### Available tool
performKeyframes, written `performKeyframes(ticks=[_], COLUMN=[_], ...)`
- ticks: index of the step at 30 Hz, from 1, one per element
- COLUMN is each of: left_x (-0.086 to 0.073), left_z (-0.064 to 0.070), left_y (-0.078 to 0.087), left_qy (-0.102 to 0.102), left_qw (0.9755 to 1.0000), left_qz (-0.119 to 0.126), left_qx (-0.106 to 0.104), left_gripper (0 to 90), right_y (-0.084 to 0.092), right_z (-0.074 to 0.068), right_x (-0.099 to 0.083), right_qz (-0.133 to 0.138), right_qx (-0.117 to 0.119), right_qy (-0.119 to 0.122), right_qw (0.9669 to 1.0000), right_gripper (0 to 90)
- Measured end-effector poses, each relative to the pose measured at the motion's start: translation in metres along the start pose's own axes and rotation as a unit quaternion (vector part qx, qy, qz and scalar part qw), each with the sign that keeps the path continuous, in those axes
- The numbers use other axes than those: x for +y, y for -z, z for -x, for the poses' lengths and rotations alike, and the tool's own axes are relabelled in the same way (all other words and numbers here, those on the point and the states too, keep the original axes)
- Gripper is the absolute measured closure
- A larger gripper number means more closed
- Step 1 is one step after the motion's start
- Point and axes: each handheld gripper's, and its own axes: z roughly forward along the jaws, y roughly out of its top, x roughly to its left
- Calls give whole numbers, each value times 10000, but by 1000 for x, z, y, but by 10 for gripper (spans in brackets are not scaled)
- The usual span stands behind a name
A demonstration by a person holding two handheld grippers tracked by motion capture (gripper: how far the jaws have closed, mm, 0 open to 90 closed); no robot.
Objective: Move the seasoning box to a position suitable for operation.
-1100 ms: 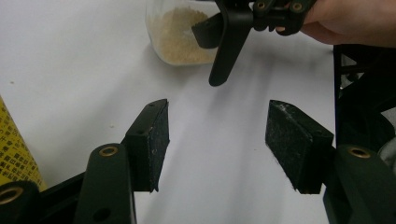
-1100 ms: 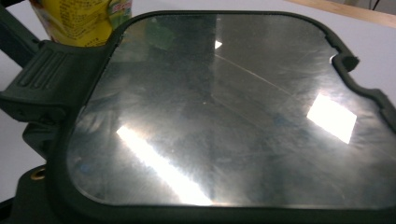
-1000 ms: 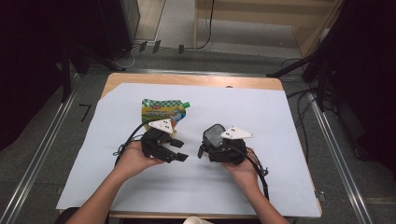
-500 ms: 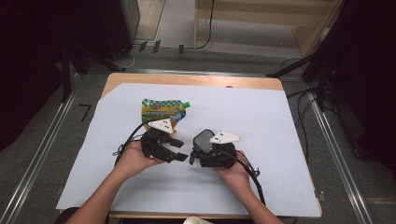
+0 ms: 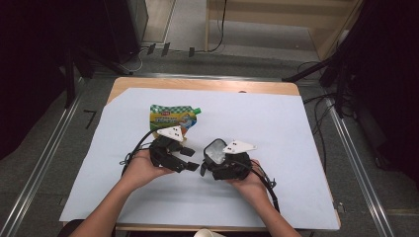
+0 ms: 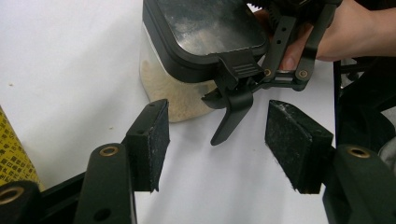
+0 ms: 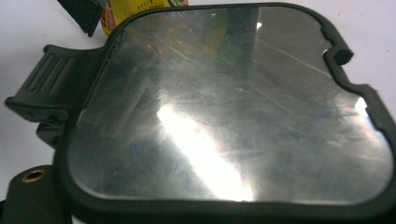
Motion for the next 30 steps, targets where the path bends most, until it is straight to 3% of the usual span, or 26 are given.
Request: performKeyframes(ticks=[16,18,21,27,30], left_x=[-1,-1,-1,-2,-2], left_z=[-1,-1,-3,-1,-2], left_y=[-3,-3,-4,-7,-8], left_qy=[54,82,203,186,256], left_qw=[10000,10000,9997,9996,9995], left_qz=[-32,-30,-59,-186,-110], left_qx=[-5,5,-155,-139,-111], left_gripper=[446,449,449,540,605], right_y=[43,49,58,69,71], right_z=[4,3,2,7,11], right_x=[-10,-10,-10,-8,-6], right_qz=[-257,-231,-243,-117,-50], right_qx=[148,188,179,259,331], right_qy=[-256,-183,-63,-199,-287], right_qw=[9992,9994,9995,9994,9990], right_gripper=[212,258,319,524,624])
